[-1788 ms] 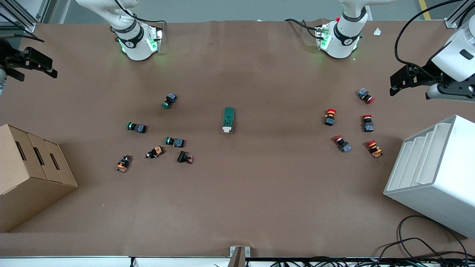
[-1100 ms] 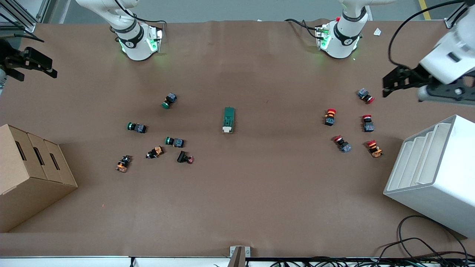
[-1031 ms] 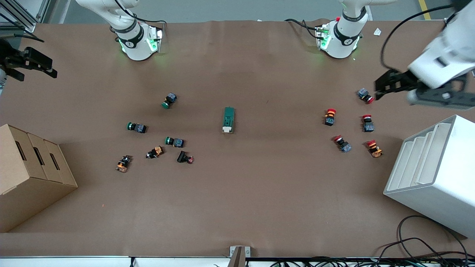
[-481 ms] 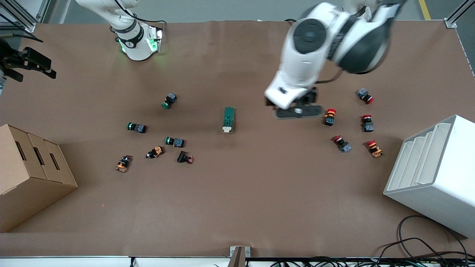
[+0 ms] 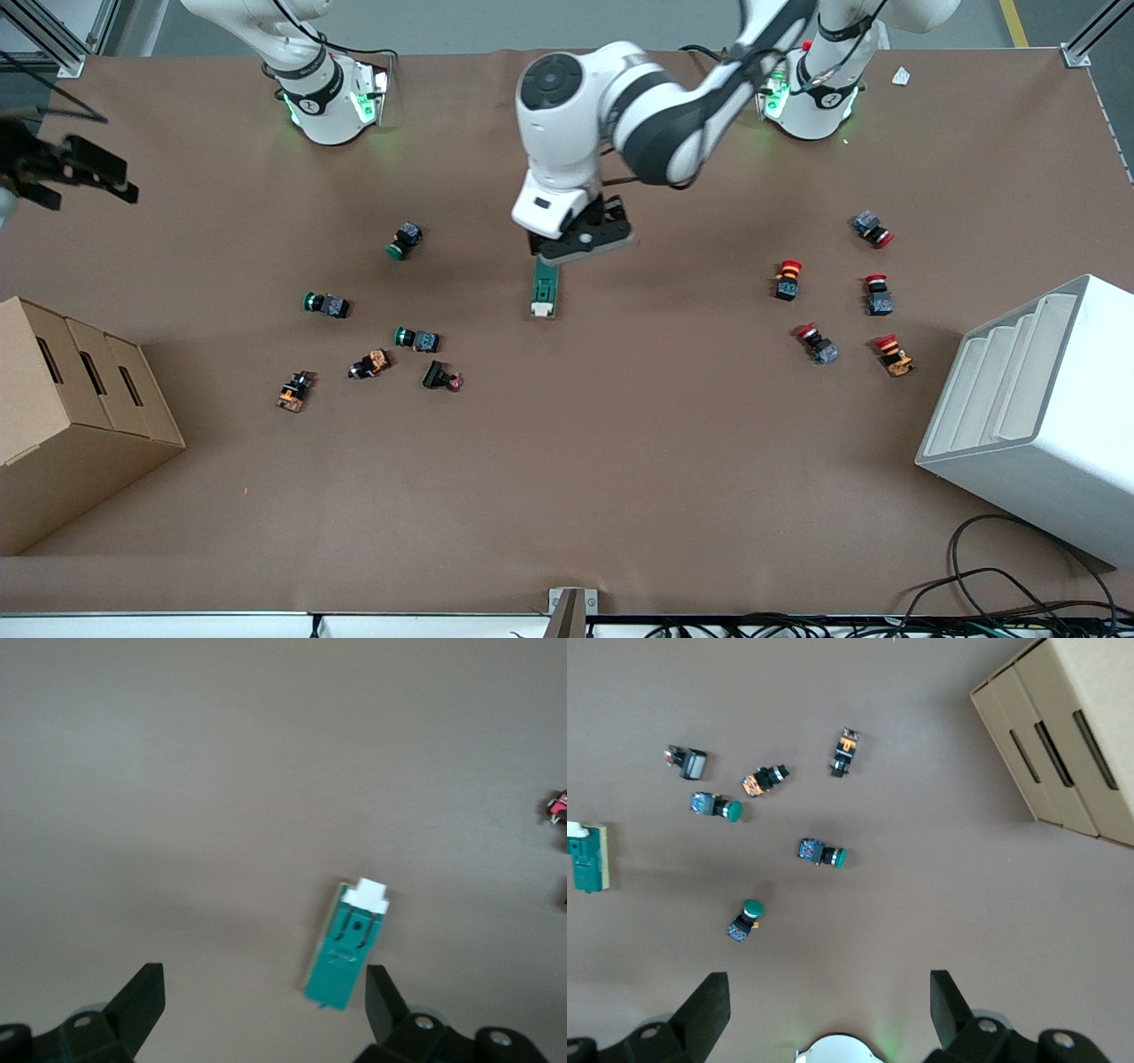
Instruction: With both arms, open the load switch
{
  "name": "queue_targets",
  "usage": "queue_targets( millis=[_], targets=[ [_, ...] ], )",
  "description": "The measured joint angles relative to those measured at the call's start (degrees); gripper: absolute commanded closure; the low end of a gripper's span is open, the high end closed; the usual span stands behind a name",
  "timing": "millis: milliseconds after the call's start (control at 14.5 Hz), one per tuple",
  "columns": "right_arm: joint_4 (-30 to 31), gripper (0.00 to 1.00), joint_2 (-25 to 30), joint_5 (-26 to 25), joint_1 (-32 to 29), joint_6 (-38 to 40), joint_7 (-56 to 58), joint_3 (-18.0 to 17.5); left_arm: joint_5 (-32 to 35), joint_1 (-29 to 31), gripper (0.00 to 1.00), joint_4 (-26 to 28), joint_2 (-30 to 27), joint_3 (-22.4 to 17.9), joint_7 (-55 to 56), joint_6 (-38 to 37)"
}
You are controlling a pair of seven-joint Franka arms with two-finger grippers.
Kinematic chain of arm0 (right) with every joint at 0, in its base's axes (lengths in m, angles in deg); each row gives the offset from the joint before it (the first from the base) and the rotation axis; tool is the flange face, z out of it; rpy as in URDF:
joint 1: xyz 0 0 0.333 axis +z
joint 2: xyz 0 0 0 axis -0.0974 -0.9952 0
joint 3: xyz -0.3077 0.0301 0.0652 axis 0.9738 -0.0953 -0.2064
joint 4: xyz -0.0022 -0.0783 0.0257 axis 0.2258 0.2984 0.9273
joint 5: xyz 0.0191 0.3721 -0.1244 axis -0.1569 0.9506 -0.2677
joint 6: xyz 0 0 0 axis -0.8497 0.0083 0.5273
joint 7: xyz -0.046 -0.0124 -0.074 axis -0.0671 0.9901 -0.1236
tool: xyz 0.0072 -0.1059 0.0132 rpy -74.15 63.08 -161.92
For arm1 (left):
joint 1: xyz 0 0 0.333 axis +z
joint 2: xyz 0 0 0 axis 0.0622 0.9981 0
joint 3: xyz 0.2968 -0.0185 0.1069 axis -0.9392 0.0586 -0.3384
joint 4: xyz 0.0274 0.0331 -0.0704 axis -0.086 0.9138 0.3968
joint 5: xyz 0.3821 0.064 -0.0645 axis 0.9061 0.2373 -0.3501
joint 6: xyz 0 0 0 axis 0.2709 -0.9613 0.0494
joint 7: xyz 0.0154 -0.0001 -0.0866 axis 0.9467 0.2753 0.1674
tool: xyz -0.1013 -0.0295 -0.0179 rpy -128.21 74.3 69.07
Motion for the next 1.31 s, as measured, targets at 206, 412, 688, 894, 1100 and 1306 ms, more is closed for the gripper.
queue_targets(
  millis=[206,412,688,894,1100,1306],
  targets=[
    [-0.2,0.0,-7.04,-0.02,-1.71,-1.15,0.08,0.12,15.04,-4.41,0.0,6.09,3.34,0.01,15.19,10.18],
    [-1.83,0.0,-10.79,-0.16,-2.1,-2.3,0.05,0.1,31.86,-7.6,0.0,8.84,7.18,0.06,31.2,12.57],
    [-2.94,0.0,-10.87,0.1,-1.32,-2.59,-6.92,-0.73,51.72,-11.66,0.01,9.54,13.11,0.04,47.53,12.66],
    [-2.85,0.0,-12.34,1.22,1.93,-2.88,-15.06,-1.03,63.68,-12.71,0.01,11.68,15.73,0.04,53.1,12.64],
    [-2.81,0.0,-15.09,2.94,5.91,-4.06,-24.14,-1.12,67.62,-12.72,0.02,13.43,15.8,-0.04,54.05,12.64],
    [-2.77,0.0,-17.62,3.7,9.65,-6.49,-32.8,-1.17,68.61,-13.15,0.02,13.68,15.77,-0.06,54.1,12.27]
  ],
)
